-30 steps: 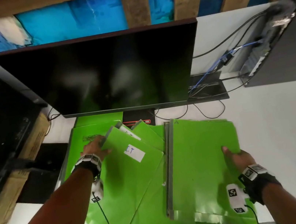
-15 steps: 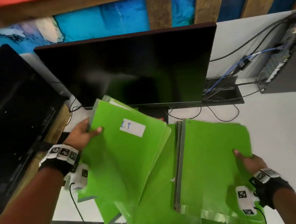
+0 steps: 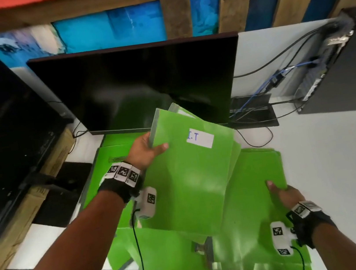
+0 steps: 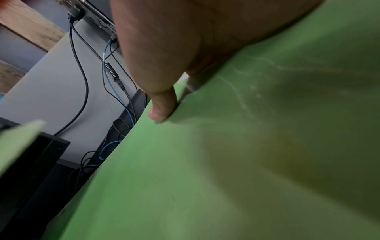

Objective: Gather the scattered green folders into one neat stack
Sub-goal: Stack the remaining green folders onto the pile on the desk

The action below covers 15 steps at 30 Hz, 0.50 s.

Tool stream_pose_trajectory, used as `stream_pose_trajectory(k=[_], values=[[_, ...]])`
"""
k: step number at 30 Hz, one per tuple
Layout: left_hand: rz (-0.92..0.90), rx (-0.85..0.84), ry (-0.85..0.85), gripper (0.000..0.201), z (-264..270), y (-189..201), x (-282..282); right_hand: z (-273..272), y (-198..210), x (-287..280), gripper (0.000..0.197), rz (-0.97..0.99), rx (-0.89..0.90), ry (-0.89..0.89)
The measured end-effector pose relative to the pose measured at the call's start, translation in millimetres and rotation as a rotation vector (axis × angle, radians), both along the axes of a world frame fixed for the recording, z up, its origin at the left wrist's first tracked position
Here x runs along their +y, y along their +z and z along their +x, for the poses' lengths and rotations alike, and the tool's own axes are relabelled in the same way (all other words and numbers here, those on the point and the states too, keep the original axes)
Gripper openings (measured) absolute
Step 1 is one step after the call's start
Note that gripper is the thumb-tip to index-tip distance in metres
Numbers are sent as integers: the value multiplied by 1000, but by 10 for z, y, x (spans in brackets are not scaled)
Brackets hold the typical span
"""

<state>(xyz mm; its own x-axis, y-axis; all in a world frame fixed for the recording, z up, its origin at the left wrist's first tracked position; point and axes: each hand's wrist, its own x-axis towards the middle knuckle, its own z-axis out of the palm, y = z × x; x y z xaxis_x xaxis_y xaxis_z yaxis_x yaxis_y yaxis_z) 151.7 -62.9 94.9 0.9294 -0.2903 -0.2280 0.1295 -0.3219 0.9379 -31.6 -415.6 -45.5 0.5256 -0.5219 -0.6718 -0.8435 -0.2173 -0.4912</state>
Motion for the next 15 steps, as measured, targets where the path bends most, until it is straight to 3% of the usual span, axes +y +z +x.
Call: stream_pose_trajectory(k=[3, 7, 11, 12, 15], values=[[-73, 19, -14, 35, 43, 133, 39, -12, 15, -1, 61, 1, 1, 11], [-175, 45, 100, 43, 92, 150, 150, -37, 25, -8, 63, 22, -9, 10], [-106, 73, 157, 20, -165, -250, -101, -56, 46, -42, 65, 51, -13, 29], [-25, 71, 138, 23, -244, -396, -173, -59, 57, -50, 64, 59, -14, 34], [218, 53, 62, 64, -464, -796, -388, -67, 69, -62, 62, 66, -8, 59]])
